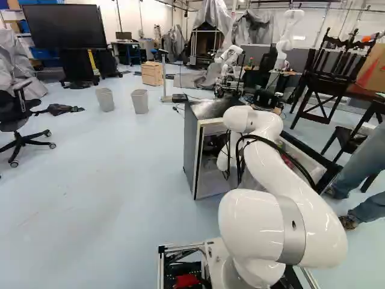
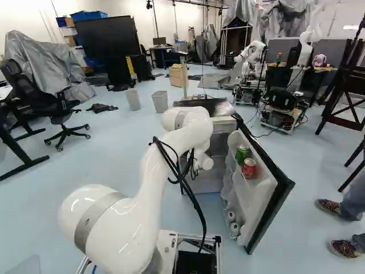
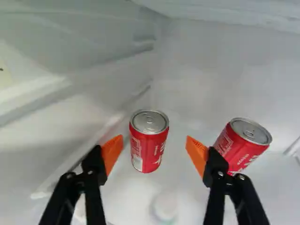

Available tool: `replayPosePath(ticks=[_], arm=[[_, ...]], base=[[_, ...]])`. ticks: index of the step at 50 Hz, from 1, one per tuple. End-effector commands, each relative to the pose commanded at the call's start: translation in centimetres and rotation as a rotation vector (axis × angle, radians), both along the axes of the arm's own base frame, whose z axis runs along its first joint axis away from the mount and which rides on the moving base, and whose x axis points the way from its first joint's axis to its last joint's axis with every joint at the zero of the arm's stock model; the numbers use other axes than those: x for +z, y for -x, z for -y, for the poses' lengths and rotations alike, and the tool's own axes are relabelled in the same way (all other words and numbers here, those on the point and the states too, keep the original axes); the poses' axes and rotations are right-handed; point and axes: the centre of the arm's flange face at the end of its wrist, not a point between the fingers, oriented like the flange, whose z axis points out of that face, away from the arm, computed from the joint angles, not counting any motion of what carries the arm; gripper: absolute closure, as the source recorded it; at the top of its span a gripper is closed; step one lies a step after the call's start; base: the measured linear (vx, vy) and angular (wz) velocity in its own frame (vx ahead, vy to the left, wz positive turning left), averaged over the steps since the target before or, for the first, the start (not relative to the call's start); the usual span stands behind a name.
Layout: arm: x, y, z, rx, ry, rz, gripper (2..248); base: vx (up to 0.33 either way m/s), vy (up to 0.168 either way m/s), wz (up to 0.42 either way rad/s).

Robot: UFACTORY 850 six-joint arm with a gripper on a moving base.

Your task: Grab a drink from the fridge

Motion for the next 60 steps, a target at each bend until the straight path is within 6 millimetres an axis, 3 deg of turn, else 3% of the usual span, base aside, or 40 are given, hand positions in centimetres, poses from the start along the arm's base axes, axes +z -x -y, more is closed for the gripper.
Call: replayPosePath(ticks=[2, 3, 8, 9, 13, 14, 34, 60], arm=[[0.0, 0.0, 0.0, 0.0, 0.0, 0.0, 52], [0.0, 0.0, 0.0, 0.0, 0.0, 0.0, 90], [0.0, 0.0, 0.0, 0.0, 0.0, 0.0, 90], [0.0, 0.0, 0.0, 0.0, 0.0, 0.0, 128], [0.0, 0.0, 0.0, 0.0, 0.0, 0.0, 128], [0.0, 0.0, 0.0, 0.0, 0.0, 0.0, 156], [0.1, 0.1, 0.0, 0.0, -0.001, -0.003, 158], [3.1, 3.0, -0.7, -0.005, -0.018, -0.052, 158]], base=[[-0.002, 0.024, 0.023], [-0.001, 0.024, 0.016], [0.0, 0.004, 0.0], [0.0, 0.0, 0.0], [0.0, 0.0, 0.0], [0.0, 0.0, 0.0], [0.0, 0.0, 0.0], [0.0, 0.0, 0.0]])
